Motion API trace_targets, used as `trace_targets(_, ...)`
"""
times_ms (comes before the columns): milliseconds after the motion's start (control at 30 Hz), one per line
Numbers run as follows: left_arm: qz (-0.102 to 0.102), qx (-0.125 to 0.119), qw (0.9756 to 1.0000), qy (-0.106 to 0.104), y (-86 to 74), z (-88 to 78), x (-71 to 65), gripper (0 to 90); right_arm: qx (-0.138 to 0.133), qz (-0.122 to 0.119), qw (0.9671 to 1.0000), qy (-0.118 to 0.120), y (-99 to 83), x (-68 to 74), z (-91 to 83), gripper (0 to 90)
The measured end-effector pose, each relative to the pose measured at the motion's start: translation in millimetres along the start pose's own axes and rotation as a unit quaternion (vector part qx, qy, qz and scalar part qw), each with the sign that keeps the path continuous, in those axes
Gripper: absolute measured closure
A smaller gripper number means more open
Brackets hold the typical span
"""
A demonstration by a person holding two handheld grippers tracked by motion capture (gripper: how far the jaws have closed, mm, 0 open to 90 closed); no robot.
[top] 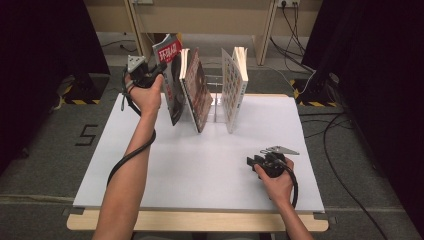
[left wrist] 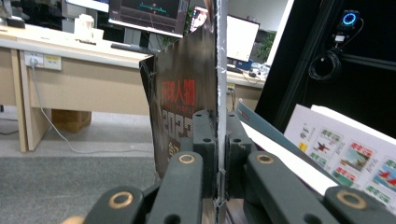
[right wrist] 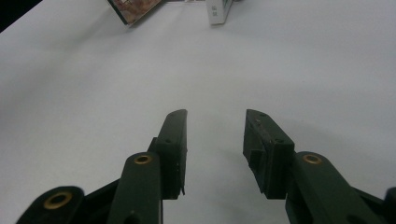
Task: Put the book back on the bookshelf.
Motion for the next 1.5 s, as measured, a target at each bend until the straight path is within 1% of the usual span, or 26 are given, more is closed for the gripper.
trace_targets(100,-0.003,-0.01,0.9999,-0.004,0.8,4.1,0.2,86.2,0.001,0.004,1.0,0.0,-0.7,-0.2,0.2,60.2)
trace_targets(200,0.002,-0.018,0.9998,-0.003,-0.3,6.3,0.3,86.2,0.002,0.008,1.0,0.0,-0.9,-0.3,0.5,60.2)
trace_targets(367,0.013,-0.015,0.9998,0.006,-3.6,3.9,3.0,86.2,0.001,0.0,1.0,0.0,-0.2,0.1,-0.2,60.2)
trace_targets(467,0.011,-0.016,0.9998,0.01,-7.1,0.2,6.9,86.1,-0.001,-0.003,1.0,0.001,0.7,0.2,-0.5,60.2)
trace_targets(567,0.014,-0.01,0.9998,0.012,-13.6,-1.5,9.4,86.1,-0.001,-0.002,1.0,0.001,1.0,0.6,-0.4,60.2)
trace_targets(633,0.015,-0.015,0.9997,0.014,-15.2,-3.8,10.6,86.1,-0.002,-0.001,1.0,0.0,1.2,1.6,-0.5,60.2)
trace_targets(700,0.025,-0.013,0.9995,0.012,-15.8,-6.4,10.7,86.1,0.0,0.001,1.0,0.0,0.7,2.6,-0.8,60.2)
trace_targets(800,0.036,-0.013,0.9992,0.007,-19.1,-13.3,9.4,86.0,0.001,-0.004,1.0,0.001,0.1,1.4,0.0,60.2)
trace_targets(867,0.043,-0.012,0.999,0.007,-22.3,-19.1,9.6,86.0,-0.001,-0.002,1.0,-0.001,0.5,1.2,-0.9,60.3)
trace_targets(933,0.05,-0.008,0.9987,0.007,-26.4,-25.6,11.0,85.9,-0.004,0.001,1.0,0.0,1.6,1.3,-1.7,60.3)
trace_targets(1000,0.052,-0.004,0.9986,0.008,-31.4,-32.8,13.6,85.8,-0.006,0.0,1.0,-0.002,1.8,0.4,-2.4,60.3)
trace_targets(1067,0.06,0.003,0.9981,0.01,-37.2,-40.7,16.3,85.8,-0.006,0.004,1.0,-0.003,1.5,1.2,-3.2,60.4)
trace_targets(1100,0.061,0.005,0.9981,0.011,-39.9,-45.3,17.7,85.8,-0.004,0.004,1.0,-0.003,1.3,1.7,-3.6,60.3)
trace_targets(1167,0.053,0.004,0.9986,0.009,-44.4,-54.4,20.3,85.8,-0.007,-0.003,1.0,-0.002,1.9,2.0,-3.2,60.3)
trace_targets(1200,0.053,0.005,0.9985,0.009,-46.3,-58.7,21.7,85.8,-0.007,0.0,1.0,-0.002,1.9,3.2,-3.2,60.3)
trace_targets(1233,0.052,0.004,0.9986,0.009,-48.1,-62.9,22.6,85.7,-0.008,-0.004,1.0,-0.002,2.0,3.5,-2.7,60.3)
trace_targets(1333,0.054,0.007,0.9985,0.003,-53.9,-74.4,22.6,85.7,-0.003,-0.002,1.0,-0.002,0.7,5.1,-2.2,60.3)
trace_targets(1367,0.052,0.009,0.9986,0.001,-55.6,-77.6,22.4,85.6,-0.002,0.0,1.0,-0.002,0.3,5.9,-2.0,60.3)
trace_targets(1400,0.052,0.009,0.9986,0.001,-55.6,-77.6,22.4,85.6,-0.002,0.0,1.0,-0.002,0.3,5.9,-2.0,60.3)
trace_targets(1467,0.054,0.011,0.9985,0.002,-59.5,-87.5,22.0,85.5,-0.001,0.0,1.0,-0.003,-0.4,6.5,-1.1,60.4)
trace_targets(1500,0.053,0.012,0.9985,0.001,-60.1,-89.5,21.7,85.5,-0.001,0.001,1.0,-0.003,-0.3,6.7,-1.1,60.4)
Point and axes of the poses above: each handheld gripper's, and its own axes: z roughly forward along the jaws, y roughly out of its top, x roughly to its left, the point moved 7 cm from there along z, roughly forward along the jaws, and after that the axes turned 7 degrees about -x, right-handed, at the moved point
